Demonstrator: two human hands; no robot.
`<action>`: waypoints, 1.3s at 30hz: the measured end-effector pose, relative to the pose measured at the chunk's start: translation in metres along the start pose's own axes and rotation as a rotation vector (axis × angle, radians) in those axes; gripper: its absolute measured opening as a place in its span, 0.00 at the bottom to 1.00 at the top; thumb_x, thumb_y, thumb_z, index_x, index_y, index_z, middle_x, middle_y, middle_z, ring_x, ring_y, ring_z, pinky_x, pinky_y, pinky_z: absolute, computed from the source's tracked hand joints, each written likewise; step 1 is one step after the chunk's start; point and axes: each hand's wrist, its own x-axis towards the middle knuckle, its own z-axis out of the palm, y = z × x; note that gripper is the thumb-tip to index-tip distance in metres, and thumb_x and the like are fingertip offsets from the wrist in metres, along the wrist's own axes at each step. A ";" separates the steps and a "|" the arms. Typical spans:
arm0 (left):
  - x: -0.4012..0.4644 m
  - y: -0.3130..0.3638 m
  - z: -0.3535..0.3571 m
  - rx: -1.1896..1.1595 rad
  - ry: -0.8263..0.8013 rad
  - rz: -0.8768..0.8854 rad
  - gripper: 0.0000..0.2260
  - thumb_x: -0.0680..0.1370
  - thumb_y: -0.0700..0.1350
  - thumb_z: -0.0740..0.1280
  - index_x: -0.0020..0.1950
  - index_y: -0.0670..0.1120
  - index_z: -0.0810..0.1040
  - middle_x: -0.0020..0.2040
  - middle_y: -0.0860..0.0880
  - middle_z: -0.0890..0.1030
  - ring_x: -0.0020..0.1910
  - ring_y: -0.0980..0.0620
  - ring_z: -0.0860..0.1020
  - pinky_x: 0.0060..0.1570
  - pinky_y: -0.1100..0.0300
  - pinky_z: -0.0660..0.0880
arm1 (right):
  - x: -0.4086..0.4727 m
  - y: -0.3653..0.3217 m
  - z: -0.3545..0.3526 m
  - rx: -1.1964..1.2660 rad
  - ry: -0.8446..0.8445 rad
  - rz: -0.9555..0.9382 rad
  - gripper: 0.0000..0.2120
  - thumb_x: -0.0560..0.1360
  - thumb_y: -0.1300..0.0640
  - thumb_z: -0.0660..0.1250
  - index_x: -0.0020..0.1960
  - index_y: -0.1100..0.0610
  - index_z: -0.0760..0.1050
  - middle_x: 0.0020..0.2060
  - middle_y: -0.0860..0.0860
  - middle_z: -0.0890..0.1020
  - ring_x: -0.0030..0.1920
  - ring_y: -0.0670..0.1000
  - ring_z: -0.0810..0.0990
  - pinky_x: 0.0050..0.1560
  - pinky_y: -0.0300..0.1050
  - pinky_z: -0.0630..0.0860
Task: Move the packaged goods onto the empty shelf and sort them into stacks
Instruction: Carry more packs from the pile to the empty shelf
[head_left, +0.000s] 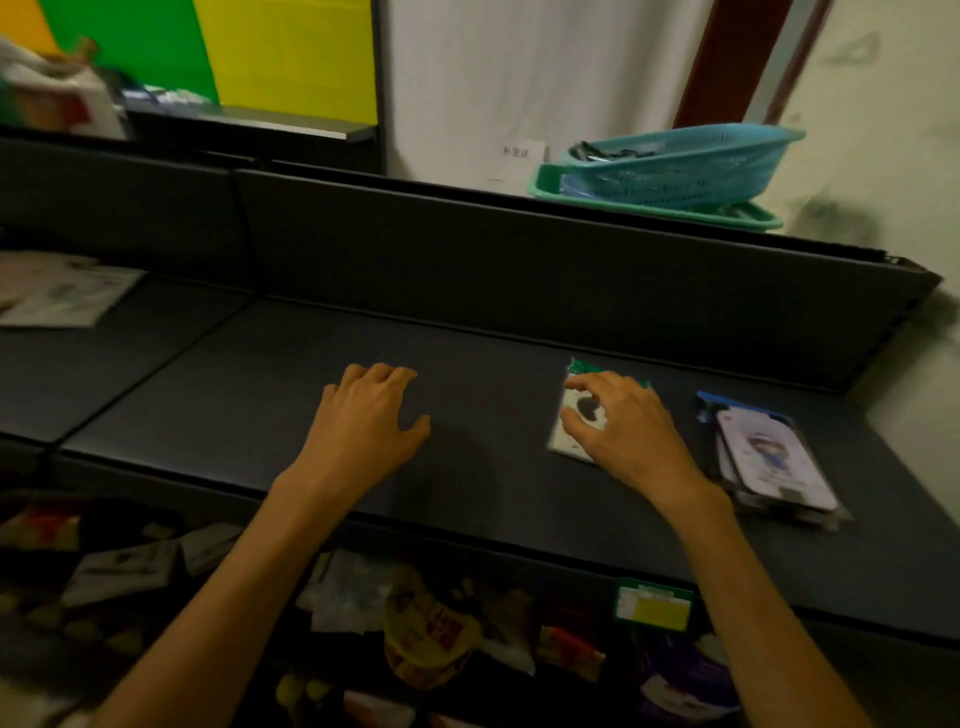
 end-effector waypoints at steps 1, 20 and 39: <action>-0.006 -0.016 -0.005 0.000 0.002 -0.015 0.28 0.77 0.57 0.63 0.74 0.49 0.63 0.70 0.48 0.69 0.68 0.44 0.65 0.61 0.47 0.67 | 0.002 -0.016 0.006 0.006 -0.009 -0.020 0.18 0.76 0.47 0.65 0.64 0.49 0.72 0.61 0.50 0.76 0.61 0.51 0.73 0.62 0.47 0.66; -0.108 -0.347 -0.077 -0.033 0.019 -0.226 0.26 0.77 0.56 0.62 0.73 0.51 0.63 0.69 0.51 0.69 0.68 0.46 0.65 0.62 0.49 0.68 | 0.047 -0.356 0.152 -0.017 -0.187 -0.267 0.19 0.78 0.45 0.61 0.67 0.49 0.70 0.66 0.47 0.73 0.65 0.50 0.69 0.67 0.45 0.60; 0.009 -0.610 -0.119 0.040 0.047 -0.245 0.27 0.77 0.55 0.63 0.74 0.50 0.62 0.71 0.49 0.66 0.69 0.46 0.63 0.62 0.50 0.67 | 0.223 -0.550 0.276 -0.012 -0.197 -0.254 0.22 0.77 0.45 0.62 0.69 0.49 0.67 0.68 0.49 0.70 0.65 0.50 0.69 0.65 0.46 0.64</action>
